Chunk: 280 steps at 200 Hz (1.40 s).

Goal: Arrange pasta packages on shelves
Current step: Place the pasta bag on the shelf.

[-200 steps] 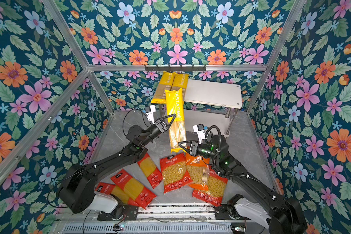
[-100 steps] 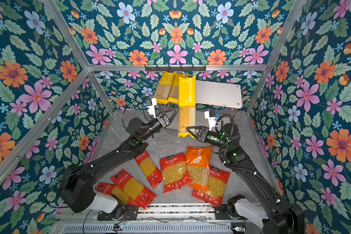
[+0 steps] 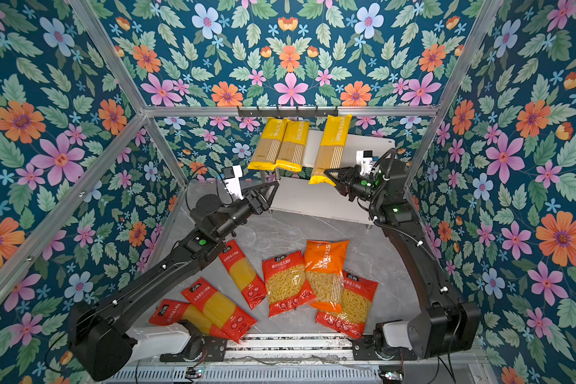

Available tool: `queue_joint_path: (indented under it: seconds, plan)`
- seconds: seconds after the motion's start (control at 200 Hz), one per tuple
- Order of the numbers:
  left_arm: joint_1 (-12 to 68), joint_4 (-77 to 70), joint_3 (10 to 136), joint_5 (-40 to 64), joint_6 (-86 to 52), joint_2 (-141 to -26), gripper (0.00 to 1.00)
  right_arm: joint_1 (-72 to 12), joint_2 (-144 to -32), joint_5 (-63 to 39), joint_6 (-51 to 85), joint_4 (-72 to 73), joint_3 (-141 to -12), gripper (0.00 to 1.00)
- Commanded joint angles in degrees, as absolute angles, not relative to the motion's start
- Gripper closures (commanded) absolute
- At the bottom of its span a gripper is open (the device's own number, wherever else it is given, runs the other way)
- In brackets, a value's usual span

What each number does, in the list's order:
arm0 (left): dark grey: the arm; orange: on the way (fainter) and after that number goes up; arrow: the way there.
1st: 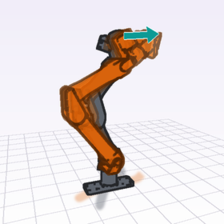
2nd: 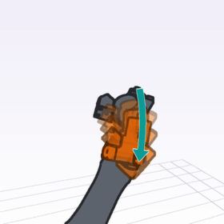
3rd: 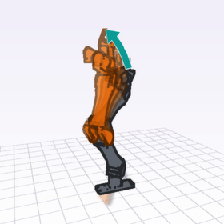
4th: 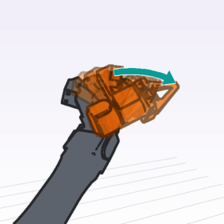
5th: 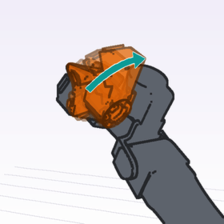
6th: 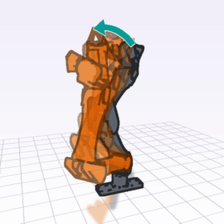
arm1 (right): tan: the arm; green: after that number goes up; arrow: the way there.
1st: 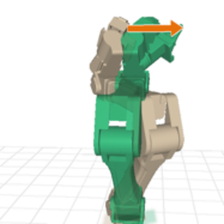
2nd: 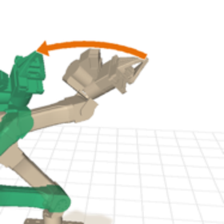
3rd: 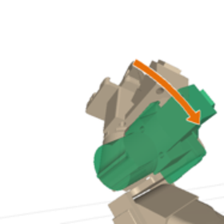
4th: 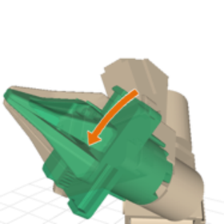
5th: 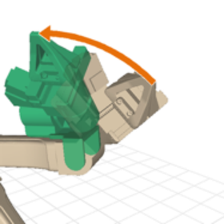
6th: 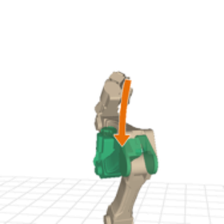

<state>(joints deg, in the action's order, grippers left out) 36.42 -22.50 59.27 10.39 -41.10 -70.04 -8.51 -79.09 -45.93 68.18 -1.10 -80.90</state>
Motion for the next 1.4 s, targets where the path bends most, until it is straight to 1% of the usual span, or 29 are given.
queue_joint_path:
  seconds: [0.0, 0.23, 0.63, 0.835, 0.91, 1.11, 1.14, 1.195, 1.255, 1.32, 1.395]
  plan:
    - [36.4, -17.0, 57.4, 6.2, -37.7, -67.9, 0.28, -8.5, -82.0, -49.1, 68.1, 5.5, -84.8, 1.00]
    - [36.4, -17.6, 52.3, 5.2, -40.0, -65.4, 0.29, -8.5, -89.1, -50.2, 74.4, 10.5, -86.3, 1.00]
    - [36.5, -17.6, 52.8, 5.6, -41.5, -67.0, 0.30, -8.6, -94.4, -50.9, 75.1, 11.3, -88.2, 1.00]
    - [36.7, -17.4, 52.7, 5.4, -42.1, -67.5, 0.30, -8.6, -94.5, -51.4, 76.1, 14.0, -86.7, 1.00]
    - [36.7, -17.9, 52.6, 5.6, -42.4, -68.1, 0.30, -8.6, -94.4, -51.7, 75.8, 14.2, -85.9, 0.94]
    - [37.0, -19.4, 52.8, 6.4, -42.9, -69.9, 0.31, -8.6, -91.8, -51.1, 73.5, 12.2, -83.7, 0.72]
    - [37.0, -19.4, 52.8, 6.4, -42.9, -70.0, 0.31, -8.6, -91.3, -50.8, 73.0, 11.5, -83.4, 0.69]
    - [37.1, -19.5, 52.8, 6.4, -42.9, -70.1, 0.31, -8.6, -90.4, -50.4, 72.4, 10.5, -82.4, 0.58]
    - [37.2, -19.5, 52.8, 6.4, -42.7, -70.1, 0.31, -8.6, -89.3, -49.7, 72.0, 10.1, -80.7, 0.52]
    - [37.3, -19.4, 52.7, 6.3, -42.8, -69.8, 0.31, -8.6, -88.2, -49.3, 71.8, 9.6, -79.4, 0.50]
    - [37.4, -19.5, 52.2, 6.2, -42.6, -69.3, 0.30, -8.6, -87.3, -49.3, 71.7, 9.5, -78.4, 0.51]
